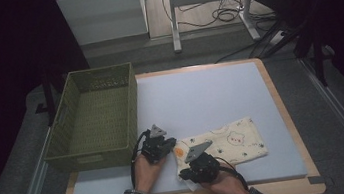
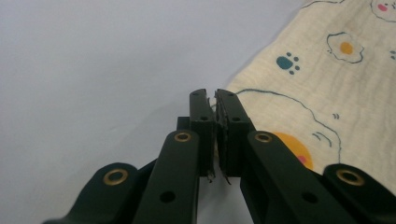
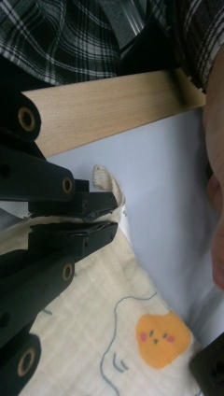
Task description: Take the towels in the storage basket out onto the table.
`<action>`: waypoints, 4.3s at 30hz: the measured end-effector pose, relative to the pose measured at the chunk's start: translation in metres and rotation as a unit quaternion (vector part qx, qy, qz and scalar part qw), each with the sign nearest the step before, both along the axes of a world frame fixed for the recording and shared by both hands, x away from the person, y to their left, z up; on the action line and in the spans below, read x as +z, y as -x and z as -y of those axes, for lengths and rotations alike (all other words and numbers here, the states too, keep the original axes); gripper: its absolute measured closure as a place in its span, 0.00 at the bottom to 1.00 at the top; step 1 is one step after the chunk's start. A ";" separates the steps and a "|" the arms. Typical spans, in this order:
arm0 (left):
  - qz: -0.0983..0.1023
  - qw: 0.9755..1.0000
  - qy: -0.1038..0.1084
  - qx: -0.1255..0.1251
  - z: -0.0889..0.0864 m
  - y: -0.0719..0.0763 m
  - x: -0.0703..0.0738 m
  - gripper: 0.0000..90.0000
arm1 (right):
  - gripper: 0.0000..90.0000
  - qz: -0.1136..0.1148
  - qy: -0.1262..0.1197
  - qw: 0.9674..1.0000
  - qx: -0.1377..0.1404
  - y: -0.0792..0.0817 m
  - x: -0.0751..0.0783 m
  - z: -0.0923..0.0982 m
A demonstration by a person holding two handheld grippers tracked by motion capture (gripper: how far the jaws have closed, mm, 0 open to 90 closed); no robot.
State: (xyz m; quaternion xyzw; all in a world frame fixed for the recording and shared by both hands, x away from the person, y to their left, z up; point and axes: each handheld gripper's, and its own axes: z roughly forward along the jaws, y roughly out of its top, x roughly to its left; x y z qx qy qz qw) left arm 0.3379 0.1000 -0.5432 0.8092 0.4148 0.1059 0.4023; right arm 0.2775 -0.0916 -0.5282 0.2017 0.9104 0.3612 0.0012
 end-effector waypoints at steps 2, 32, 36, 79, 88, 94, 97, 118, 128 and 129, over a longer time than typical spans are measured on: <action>0.005 1.000 -0.001 0.004 -0.002 0.001 0.002 0.96 | 0.94 0.000 -0.002 1.000 0.003 0.001 0.000 -0.002; 0.044 0.996 0.024 -0.072 0.054 -0.025 0.034 0.96 | 0.94 0.035 -0.045 0.996 -0.066 0.002 0.029 0.072; 0.044 0.995 0.025 -0.084 0.066 -0.030 0.035 0.96 | 0.94 0.036 -0.047 0.995 -0.080 0.001 0.028 0.086; 0.070 0.986 0.022 -0.149 0.189 -0.064 0.059 0.95 | 0.93 0.063 -0.058 0.975 -0.204 -0.001 0.045 0.208; 0.062 0.987 0.012 -0.147 0.203 -0.069 0.052 0.91 | 0.92 0.062 -0.043 0.973 -0.218 -0.003 0.038 0.217; 0.067 0.989 0.021 -0.130 0.196 -0.069 0.053 0.67 | 0.84 0.067 -0.031 0.969 -0.237 -0.004 0.034 0.229; 0.066 0.990 0.019 -0.125 0.187 -0.068 0.054 0.61 | 0.80 0.067 -0.026 0.966 -0.248 -0.002 0.034 0.239; -0.003 0.989 -0.055 -0.136 0.129 -0.062 0.046 0.51 | 0.63 0.083 0.001 0.960 -0.268 -0.005 0.053 0.244; -0.024 0.988 -0.066 -0.139 0.130 -0.066 0.030 0.51 | 0.47 0.051 0.028 0.960 -0.274 -0.020 0.022 0.231; -0.022 0.988 -0.070 -0.140 0.130 -0.066 0.028 0.51 | 0.45 0.050 0.034 0.960 -0.273 -0.020 0.020 0.232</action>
